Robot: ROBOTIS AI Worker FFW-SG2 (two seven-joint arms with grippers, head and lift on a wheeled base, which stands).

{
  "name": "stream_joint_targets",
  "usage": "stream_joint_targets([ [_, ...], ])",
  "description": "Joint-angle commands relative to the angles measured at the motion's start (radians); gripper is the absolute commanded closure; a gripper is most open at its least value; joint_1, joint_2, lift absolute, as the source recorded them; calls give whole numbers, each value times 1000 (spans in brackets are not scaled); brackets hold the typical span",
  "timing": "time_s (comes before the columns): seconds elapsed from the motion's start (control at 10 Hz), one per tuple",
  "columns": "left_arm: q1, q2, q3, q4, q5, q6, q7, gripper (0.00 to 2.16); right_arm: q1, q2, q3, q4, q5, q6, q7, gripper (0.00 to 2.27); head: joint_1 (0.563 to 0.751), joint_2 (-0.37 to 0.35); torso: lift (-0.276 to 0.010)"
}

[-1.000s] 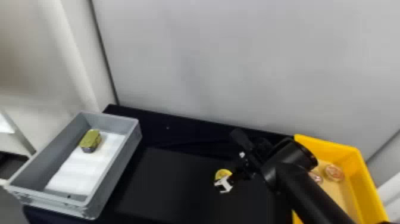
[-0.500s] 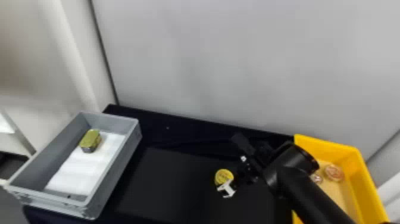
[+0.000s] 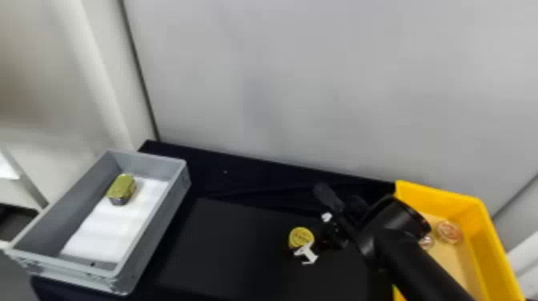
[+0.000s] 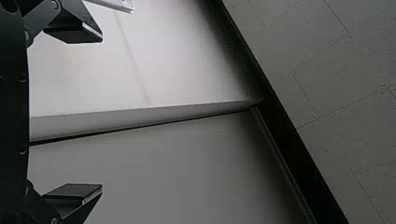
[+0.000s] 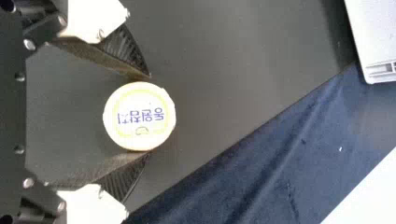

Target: Pick up the round yellow can and place it in the yellow rectangular box

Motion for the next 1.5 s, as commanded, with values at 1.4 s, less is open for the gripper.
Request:
stream_joint_targets([
  [1.4,13,-3,28,-54,-7,90,-6,142,294,-107,-622,-1031,537,712,369,777,694,-80,0],
])
